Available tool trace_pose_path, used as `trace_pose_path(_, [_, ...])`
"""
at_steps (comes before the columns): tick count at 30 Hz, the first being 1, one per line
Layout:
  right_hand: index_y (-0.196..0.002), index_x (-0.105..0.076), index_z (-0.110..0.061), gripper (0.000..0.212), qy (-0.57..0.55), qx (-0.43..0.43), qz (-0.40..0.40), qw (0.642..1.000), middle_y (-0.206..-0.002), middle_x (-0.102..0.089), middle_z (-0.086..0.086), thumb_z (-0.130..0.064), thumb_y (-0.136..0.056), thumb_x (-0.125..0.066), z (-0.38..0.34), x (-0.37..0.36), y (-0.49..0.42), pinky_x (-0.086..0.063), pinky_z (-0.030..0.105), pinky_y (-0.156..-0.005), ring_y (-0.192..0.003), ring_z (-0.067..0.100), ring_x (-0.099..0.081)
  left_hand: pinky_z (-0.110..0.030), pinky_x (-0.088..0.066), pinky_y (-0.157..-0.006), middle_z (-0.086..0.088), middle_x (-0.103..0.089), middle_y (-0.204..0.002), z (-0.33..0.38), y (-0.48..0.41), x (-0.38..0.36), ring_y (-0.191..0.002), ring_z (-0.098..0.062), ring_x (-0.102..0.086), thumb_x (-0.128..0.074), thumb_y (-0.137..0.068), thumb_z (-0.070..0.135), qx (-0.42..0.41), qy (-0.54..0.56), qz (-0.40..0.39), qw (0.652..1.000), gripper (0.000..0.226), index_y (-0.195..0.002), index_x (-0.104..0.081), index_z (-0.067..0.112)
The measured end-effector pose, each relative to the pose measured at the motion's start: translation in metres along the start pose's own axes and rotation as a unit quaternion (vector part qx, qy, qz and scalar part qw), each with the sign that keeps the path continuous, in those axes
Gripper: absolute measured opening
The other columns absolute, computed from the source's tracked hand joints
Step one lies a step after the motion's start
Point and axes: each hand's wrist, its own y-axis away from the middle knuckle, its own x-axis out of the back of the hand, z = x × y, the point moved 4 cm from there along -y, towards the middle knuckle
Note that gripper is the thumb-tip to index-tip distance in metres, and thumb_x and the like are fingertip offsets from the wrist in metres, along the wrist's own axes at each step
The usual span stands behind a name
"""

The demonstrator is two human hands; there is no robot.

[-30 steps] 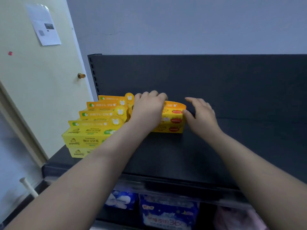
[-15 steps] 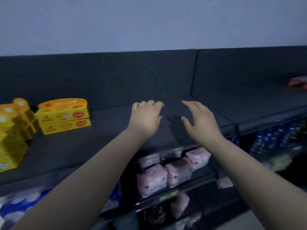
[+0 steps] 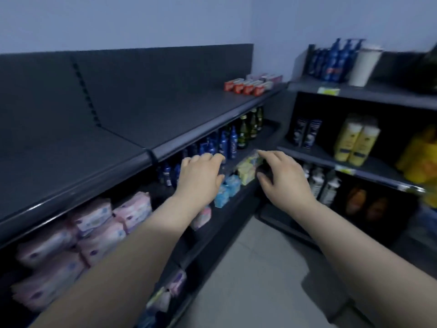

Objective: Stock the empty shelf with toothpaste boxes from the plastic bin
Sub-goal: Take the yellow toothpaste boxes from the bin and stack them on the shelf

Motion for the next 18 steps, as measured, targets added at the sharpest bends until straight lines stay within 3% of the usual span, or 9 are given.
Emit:
trace_pose_path(10, [-0.136,-0.048,-0.02,0.05,0.101,-0.186,0.026,0.977,-0.125,-0.057,0.005,-0.025,-0.088,-0.059,0.188,0.048,0.059,-0.045,0.042,-0.09,-0.113,0.029,-0.054,-0.038,-0.032,-0.097,0.0,-0.054,-0.125,0.186,-0.088,-0.08,-0.116,-0.026,-0.048,-0.051,-0.094,0.034,-0.175,0.1,-0.042,0.979,0.041,-0.133,-0.042,0.026])
trace_pose_path(18, [-0.137,-0.047,-0.02,0.049,0.2,-0.345,0.044,0.916,-0.131,-0.052,0.005,-0.027,-0.09,-0.056,0.319,0.096,0.098,-0.037,0.041,-0.095,-0.12,0.03,-0.048,-0.037,-0.035,-0.103,-0.001,-0.047,-0.136,0.334,-0.167,-0.133,-0.123,-0.025,-0.044,-0.052,-0.093,0.036,-0.318,0.204,-0.072,0.923,0.051,-0.141,-0.038,0.024])
